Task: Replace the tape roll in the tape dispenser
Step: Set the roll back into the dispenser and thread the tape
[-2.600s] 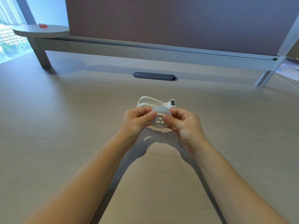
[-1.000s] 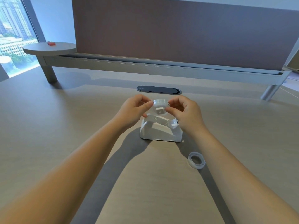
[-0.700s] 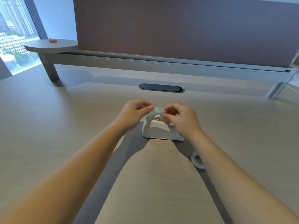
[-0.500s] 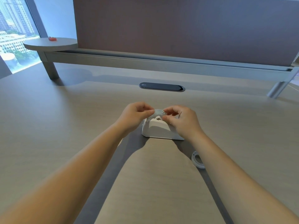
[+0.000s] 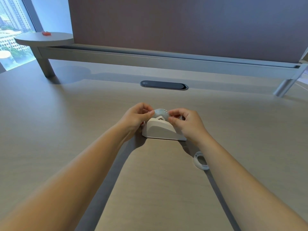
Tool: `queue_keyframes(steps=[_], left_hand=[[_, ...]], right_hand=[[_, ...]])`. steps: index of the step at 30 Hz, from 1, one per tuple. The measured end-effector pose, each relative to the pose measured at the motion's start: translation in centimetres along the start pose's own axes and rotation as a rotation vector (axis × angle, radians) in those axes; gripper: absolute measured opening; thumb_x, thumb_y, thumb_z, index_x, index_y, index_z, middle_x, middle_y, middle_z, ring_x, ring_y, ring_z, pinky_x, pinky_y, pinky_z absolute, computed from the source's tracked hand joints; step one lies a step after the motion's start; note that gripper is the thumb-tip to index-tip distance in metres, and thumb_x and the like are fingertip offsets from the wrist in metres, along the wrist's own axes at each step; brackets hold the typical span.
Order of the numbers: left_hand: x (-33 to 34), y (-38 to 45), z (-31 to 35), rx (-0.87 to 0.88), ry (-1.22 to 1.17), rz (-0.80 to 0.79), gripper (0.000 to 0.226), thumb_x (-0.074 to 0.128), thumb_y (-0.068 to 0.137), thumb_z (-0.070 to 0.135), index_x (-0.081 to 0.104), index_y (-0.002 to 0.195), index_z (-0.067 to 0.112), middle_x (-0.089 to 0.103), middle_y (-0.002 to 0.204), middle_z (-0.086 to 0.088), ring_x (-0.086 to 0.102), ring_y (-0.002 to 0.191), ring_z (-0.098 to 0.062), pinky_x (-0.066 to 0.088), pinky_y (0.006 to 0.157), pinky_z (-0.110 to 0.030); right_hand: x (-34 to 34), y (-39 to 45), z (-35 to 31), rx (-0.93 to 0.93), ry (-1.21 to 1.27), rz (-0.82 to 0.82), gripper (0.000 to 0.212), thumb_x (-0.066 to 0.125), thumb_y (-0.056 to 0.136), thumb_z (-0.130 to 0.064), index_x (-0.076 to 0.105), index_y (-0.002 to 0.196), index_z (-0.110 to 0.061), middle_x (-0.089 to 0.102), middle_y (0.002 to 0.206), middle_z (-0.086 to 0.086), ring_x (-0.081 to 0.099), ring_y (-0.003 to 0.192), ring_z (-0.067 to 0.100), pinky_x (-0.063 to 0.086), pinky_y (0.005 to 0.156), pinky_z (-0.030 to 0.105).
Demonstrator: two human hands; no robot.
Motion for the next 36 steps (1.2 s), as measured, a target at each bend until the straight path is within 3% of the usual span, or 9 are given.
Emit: queue_keyframes(steps=[5,10,15,18,23,26,28,33,36], left_hand=[[0.1,-0.2,0.1,-0.013,-0.017,-0.023,0.015,0.05,0.084,0.012,0.05,0.071,0.018,0.055,0.078,-0.005,0.046,0.068,-0.022,0.033,0.057,-0.032],[-0.3,-0.4,-0.2,-0.023,0.023,-0.056,0.005,0.05,0.084,0.018,0.053,0.081,0.021,0.059,0.092,-0.004,0.055,0.084,-0.026,0.044,0.07,-0.035],[-0.2,-0.5,0.2,-0.001,0.075,-0.045,0.005,0.05,0.084,0.018,0.053,0.085,0.021,0.059,0.09,0.0,0.057,0.088,-0.022,0.047,0.078,-0.034],[-0.2,-0.6,0.3,0.001,0.082,-0.025,0.007,0.05,0.084,0.018,0.054,0.09,0.019,0.059,0.089,0.001,0.056,0.093,-0.023,0.046,0.087,-0.04],[-0.1,-0.8,0.4,0.005,0.084,-0.012,0.013,0.051,0.084,0.018,0.054,0.096,0.016,0.058,0.089,0.002,0.054,0.096,-0.022,0.045,0.088,-0.039],[0.0,-0.9,0.4,0.006,0.107,-0.012,0.015,0.051,0.084,0.019,0.053,0.099,0.017,0.058,0.093,0.001,0.053,0.1,-0.022,0.045,0.092,-0.041],[0.0,-0.9,0.4,0.006,0.125,-0.006,0.016,0.051,0.084,0.021,0.052,0.1,0.017,0.057,0.099,-0.002,0.053,0.102,-0.022,0.044,0.093,-0.041],[0.1,-1.1,0.5,0.02,0.147,-0.013,0.027,0.051,0.084,0.022,0.05,0.11,0.014,0.054,0.108,-0.004,0.052,0.1,-0.019,0.043,0.09,-0.035],[0.3,-1.2,0.7,0.034,0.151,-0.025,0.03,0.051,0.084,0.022,0.049,0.113,0.012,0.054,0.108,-0.003,0.051,0.098,-0.018,0.042,0.086,-0.031]], right_hand=[[-0.3,-0.2,0.2,0.023,0.057,0.003,0.024,0.058,0.081,-0.016,0.064,0.103,-0.009,0.057,0.089,-0.003,0.047,0.073,0.004,0.038,0.063,0.017],[0.2,-0.1,0.1,0.027,0.094,0.038,0.025,0.057,0.082,-0.02,0.066,0.101,-0.007,0.059,0.09,0.0,0.048,0.07,0.001,0.038,0.062,0.015],[0.2,-0.2,-0.1,0.017,0.072,0.119,0.023,0.058,0.08,-0.021,0.068,0.097,-0.01,0.061,0.091,-0.001,0.05,0.078,0.006,0.039,0.073,0.023],[0.1,-0.2,-0.6,-0.002,0.045,0.153,0.021,0.06,0.079,-0.02,0.07,0.094,-0.009,0.062,0.087,-0.001,0.05,0.074,0.005,0.039,0.065,0.017],[0.1,0.2,-0.9,0.031,0.089,0.167,0.018,0.061,0.079,-0.016,0.07,0.087,-0.004,0.064,0.081,0.006,0.056,0.074,0.014,0.044,0.065,0.023],[0.2,0.3,-1.1,0.022,-0.012,0.204,0.019,0.056,0.081,-0.015,0.069,0.084,-0.002,0.063,0.079,0.007,0.049,0.063,0.008,0.039,0.058,0.02],[0.2,0.1,-1.2,-0.031,-0.175,0.211,0.021,0.051,0.083,-0.014,0.067,0.081,0.0,0.066,0.081,0.012,0.05,0.066,0.016,0.038,0.056,0.027],[0.4,0.1,-2.0,-0.102,-0.552,0.195,0.027,0.036,0.087,-0.016,0.059,0.08,-0.004,0.064,0.088,0.014,0.052,0.088,0.03,0.034,0.075,0.037],[-0.2,0.8,-2.3,0.041,-0.57,0.136,0.029,0.031,0.087,-0.017,0.043,0.062,-0.01,0.05,0.081,0.01,0.043,0.087,0.031,0.027,0.075,0.036]])
Point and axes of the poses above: each hand's wrist, its own y-axis towards the middle knuckle, its own x-axis out of the palm, z = x × y, the point moved 4 cm from there along y, towards the middle knuckle
